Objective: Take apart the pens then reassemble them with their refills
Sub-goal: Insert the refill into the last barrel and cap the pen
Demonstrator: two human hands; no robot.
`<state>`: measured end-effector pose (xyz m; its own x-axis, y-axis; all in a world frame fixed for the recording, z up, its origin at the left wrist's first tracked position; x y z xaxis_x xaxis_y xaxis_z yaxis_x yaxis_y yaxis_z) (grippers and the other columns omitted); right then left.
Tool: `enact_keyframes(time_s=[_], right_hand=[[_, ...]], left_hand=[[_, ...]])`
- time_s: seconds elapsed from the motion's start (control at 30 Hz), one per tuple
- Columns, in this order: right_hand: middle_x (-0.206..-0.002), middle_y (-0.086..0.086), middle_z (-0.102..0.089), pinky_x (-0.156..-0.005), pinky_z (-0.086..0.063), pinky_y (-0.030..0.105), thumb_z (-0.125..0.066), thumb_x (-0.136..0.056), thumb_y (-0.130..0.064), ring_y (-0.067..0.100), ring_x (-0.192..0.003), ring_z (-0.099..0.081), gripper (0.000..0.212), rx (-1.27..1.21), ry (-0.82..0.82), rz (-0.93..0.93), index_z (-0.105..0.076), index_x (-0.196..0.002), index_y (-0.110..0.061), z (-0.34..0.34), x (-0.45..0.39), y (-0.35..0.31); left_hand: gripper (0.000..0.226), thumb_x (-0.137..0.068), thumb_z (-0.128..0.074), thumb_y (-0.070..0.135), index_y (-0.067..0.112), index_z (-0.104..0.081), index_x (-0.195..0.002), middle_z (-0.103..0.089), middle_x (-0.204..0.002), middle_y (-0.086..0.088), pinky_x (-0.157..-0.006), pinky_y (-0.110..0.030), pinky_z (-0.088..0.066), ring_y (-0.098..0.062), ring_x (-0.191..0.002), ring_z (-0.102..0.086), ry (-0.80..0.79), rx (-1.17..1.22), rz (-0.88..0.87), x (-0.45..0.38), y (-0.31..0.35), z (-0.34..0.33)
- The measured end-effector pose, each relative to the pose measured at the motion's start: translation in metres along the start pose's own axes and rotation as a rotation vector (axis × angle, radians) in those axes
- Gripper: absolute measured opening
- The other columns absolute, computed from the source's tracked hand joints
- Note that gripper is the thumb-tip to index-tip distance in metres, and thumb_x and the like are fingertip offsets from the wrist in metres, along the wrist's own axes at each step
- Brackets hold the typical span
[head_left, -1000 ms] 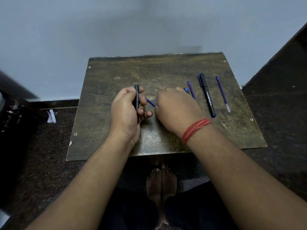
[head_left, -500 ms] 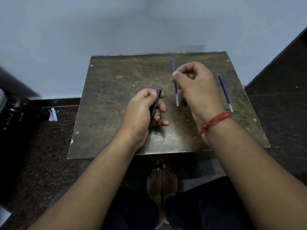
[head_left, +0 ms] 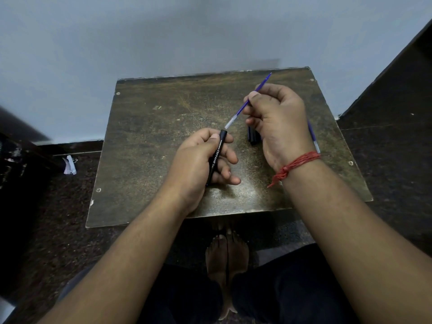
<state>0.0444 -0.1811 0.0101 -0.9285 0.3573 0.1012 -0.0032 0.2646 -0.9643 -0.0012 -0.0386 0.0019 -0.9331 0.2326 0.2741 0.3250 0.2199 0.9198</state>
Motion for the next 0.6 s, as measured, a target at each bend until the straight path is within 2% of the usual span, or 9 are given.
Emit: enact_keyframes(time_s=[0.1,0.37,0.5,0.6], right_hand=[[-0.077,0.001,-0.07,-0.054,-0.048,0.024,-0.065,-0.092,-0.003,0.012,-0.064,-0.065,0.016,0.067,-0.023,0.034,-0.058,-0.106,-0.008,-0.001,0.001,0.0],[-0.082,0.008,-0.072,-0.06,-0.047,0.022,-0.066,-0.089,-0.004,0.009,-0.068,-0.064,0.015,0.229,-0.174,0.076,-0.062,-0.101,-0.013,-0.008,0.008,-0.002],[-0.081,0.013,-0.071,-0.063,-0.044,0.019,-0.07,-0.084,-0.004,0.003,-0.061,-0.06,0.016,0.333,-0.295,0.073,-0.066,-0.097,-0.01,-0.012,0.01,0.002],[-0.085,0.013,-0.073,-0.064,-0.045,0.02,-0.071,-0.087,-0.012,0.007,-0.068,-0.064,0.01,0.361,-0.349,0.046,-0.068,-0.095,-0.008,-0.013,0.012,0.005]], left_hand=[[0.023,-0.106,-0.036,0.015,0.004,-0.056,-0.101,-0.06,-0.063,-0.007,-0.046,-0.031,-0.054,-0.015,-0.041,-0.046,-0.002,0.005,0.0,0.0,0.0,0.0],[0.022,-0.105,-0.038,0.015,0.002,-0.056,-0.104,-0.06,-0.062,-0.007,-0.045,-0.032,-0.054,-0.015,-0.042,-0.047,0.01,0.043,0.0,-0.002,0.0,0.001],[0.022,-0.105,-0.038,0.015,0.001,-0.056,-0.107,-0.059,-0.061,-0.005,-0.046,-0.031,-0.054,-0.014,-0.043,-0.046,0.031,0.064,-0.016,-0.002,0.001,0.003],[0.023,-0.105,-0.038,0.015,0.002,-0.056,-0.109,-0.059,-0.061,-0.005,-0.047,-0.03,-0.054,-0.013,-0.045,-0.047,0.038,0.061,-0.023,-0.002,0.001,0.004]])
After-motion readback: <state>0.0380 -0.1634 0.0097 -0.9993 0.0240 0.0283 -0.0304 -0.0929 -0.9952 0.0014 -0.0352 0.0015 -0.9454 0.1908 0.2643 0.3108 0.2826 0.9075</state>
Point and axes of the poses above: each hand's wrist, its own x-axis away from the middle knuckle, its own z-axis out of the back of the hand, y = z × x, the point moved 2 cm from there along -x, towards the middle knuckle
